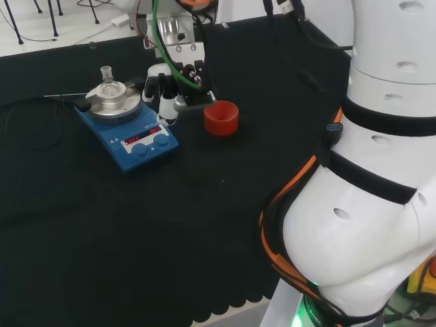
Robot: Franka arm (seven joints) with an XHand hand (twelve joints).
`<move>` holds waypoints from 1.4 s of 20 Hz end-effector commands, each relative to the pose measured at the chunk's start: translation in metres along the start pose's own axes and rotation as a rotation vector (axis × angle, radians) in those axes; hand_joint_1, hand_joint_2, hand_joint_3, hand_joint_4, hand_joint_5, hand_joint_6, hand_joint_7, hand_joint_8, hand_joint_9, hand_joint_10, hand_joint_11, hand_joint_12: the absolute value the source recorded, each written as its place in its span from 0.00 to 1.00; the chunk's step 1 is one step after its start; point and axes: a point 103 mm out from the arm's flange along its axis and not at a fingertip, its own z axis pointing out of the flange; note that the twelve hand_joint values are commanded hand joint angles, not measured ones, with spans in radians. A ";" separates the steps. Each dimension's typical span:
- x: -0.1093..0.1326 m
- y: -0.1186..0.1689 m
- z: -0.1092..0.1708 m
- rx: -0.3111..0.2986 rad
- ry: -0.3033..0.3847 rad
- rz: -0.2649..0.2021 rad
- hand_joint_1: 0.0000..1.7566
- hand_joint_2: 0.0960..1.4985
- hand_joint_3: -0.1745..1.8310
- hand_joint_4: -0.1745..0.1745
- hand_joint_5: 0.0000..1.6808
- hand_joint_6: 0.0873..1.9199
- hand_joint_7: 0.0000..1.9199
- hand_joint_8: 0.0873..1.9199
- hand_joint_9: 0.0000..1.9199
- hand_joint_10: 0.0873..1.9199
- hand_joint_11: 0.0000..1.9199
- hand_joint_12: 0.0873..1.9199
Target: Turn on the heater.
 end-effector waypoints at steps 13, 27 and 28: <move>0.025 0.007 0.025 0.299 -0.124 -0.036 0.89 0.34 0.68 0.42 0.18 0.00 0.95 0.88 1.00 0.77 1.00 0.74; 0.032 0.004 0.039 0.314 -0.165 -0.045 0.88 0.34 0.69 0.44 0.15 0.00 0.94 0.87 1.00 0.77 1.00 0.74; 0.032 0.005 0.040 0.319 -0.172 -0.044 0.88 0.34 0.69 0.44 0.15 0.00 0.94 0.87 1.00 0.76 1.00 0.74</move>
